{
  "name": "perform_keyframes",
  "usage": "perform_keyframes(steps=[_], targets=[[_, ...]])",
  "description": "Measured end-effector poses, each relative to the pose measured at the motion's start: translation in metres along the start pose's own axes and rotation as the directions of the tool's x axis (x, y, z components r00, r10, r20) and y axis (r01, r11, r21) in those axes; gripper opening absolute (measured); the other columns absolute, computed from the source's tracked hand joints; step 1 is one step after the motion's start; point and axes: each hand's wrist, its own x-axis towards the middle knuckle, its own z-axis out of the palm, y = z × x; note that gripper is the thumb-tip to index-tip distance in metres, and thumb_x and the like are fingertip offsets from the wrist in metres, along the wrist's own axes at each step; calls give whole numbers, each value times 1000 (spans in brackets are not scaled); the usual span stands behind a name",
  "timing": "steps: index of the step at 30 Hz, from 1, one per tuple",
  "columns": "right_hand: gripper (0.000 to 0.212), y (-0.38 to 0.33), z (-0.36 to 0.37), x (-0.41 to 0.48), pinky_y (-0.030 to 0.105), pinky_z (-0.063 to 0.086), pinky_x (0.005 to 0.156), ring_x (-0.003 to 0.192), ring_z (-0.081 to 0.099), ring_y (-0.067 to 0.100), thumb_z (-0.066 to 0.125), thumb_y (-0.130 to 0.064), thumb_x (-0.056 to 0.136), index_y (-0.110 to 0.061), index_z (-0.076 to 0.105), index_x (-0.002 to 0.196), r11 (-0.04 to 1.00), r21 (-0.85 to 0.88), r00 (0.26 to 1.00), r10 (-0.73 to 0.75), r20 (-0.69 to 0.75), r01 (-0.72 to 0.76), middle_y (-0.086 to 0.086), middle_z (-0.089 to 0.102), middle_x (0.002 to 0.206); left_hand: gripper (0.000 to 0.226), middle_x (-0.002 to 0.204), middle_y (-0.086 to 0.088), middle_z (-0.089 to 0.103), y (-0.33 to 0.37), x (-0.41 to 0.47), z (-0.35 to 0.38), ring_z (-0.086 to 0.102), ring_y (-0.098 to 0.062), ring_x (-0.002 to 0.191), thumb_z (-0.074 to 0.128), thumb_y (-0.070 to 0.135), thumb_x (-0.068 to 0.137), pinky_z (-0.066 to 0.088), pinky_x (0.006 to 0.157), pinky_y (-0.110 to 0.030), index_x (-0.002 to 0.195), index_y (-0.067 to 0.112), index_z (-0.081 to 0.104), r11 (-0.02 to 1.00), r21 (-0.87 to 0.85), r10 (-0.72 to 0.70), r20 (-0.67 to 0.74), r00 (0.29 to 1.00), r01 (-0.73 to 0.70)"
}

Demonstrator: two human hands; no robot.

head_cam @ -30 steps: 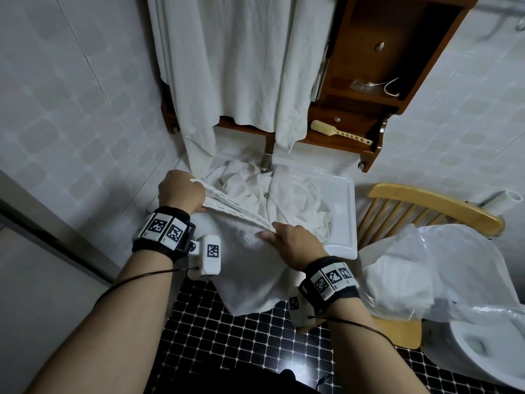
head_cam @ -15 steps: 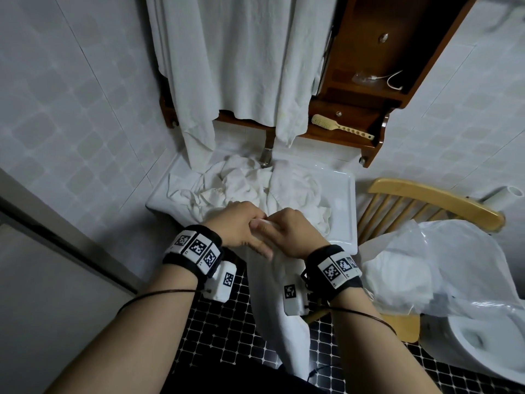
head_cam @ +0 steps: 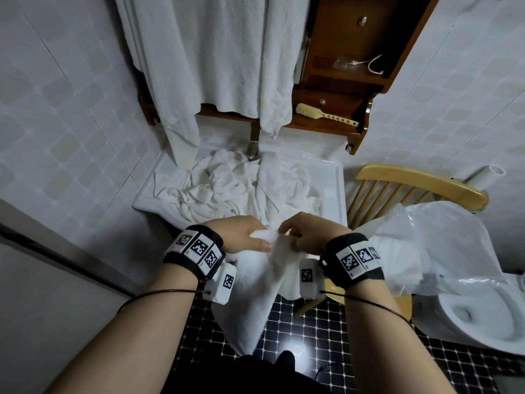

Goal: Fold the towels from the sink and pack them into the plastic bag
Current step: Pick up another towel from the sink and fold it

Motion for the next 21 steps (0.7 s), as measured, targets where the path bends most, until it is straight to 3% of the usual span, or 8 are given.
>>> perform_keyframes(steps=[4, 7, 10, 11, 13, 15, 18, 21], targets=[[48, -18, 1, 6, 34, 49, 92, 110, 64, 21, 51, -1, 87, -33, 77, 112, 988, -153, 991, 18, -134, -38, -2, 72, 113, 55, 106, -6, 75, 9, -4, 2, 71, -23, 99, 62, 69, 90, 55, 95, -43, 111, 20, 71, 1000, 3, 8, 65, 998, -8], [43, -29, 15, 21, 43, 39, 94, 114, 53, 19, 59, -4, 85, -39, 75, 105, 960, -275, 920, -157, -360, 56, -7, 67, 114, 46, 96, -7, 69, 10, -12, -7, 68, -6, 85, 63, 65, 95, 54, 83, -31, 107, 21, 68, 999, 14, 51, 12, 999, -51], [27, -31, 28, 26, 37, 50, 83, 97, 64, 18, 71, -13, 85, -25, 71, 109, 992, 10, 824, -99, -558, 126, -2, 68, 99, 63, 108, -19, 63, -5, -15, -17, 65, -28, 95, 63, 70, 92, 47, 74, -30, 121, 15, 66, 1000, 5, 26, -47, 999, -26], [10, -30, 32, 29, 35, 53, 78, 84, 66, 17, 70, -20, 90, -20, 71, 100, 985, 115, 830, -46, -556, 131, -2, 70, 86, 62, 126, -20, 57, -9, -19, -20, 64, -24, 89, 65, 65, 94, 42, 72, -25, 132, 16, 64, 1000, -5, 6, -83, 997, -7], [41, -33, 37, 30, 41, 58, 80, 71, 66, 18, 57, -47, 100, -13, 71, 81, 939, 320, 900, 29, -436, 125, 4, 71, 70, 70, 138, 8, 64, -16, -24, -24, 64, -8, 97, 68, 59, 95, 45, 85, -24, 149, 17, 53, 996, -87, 12, -166, 986, -27], [56, -40, 42, 25, 53, 56, 97, 86, 71, 27, 51, -60, 98, -10, 75, 90, 824, 533, 950, -22, -311, 194, 17, 75, 89, 62, 151, 8, 59, -21, -29, -27, 59, -7, 128, 69, 63, 92, 43, 112, -32, 145, 30, 61, 985, -153, 49, -232, 972, -86], [29, -48, 42, 17, 42, 55, 98, 102, 73, 27, 78, -29, 91, -16, 76, 116, 712, 605, 931, -213, -298, 356, 18, 77, 108, 41, 147, 12, 62, -30, -30, -29, 55, -6, 136, 70, 54, 92, 40, 120, -42, 124, 29, 72, 971, -204, 68, -257, 964, -122], [45, -49, 44, 20, 49, 58, 100, 107, 75, 22, 88, -14, 83, -22, 72, 125, 738, 547, 914, -257, -313, 395, 3, 79, 111, 45, 153, 15, 55, -32, -31, -28, 49, 1, 141, 76, 19, 93, 36, 123, -32, 137, 17, 67, 963, -237, 87, -187, 979, -131]])
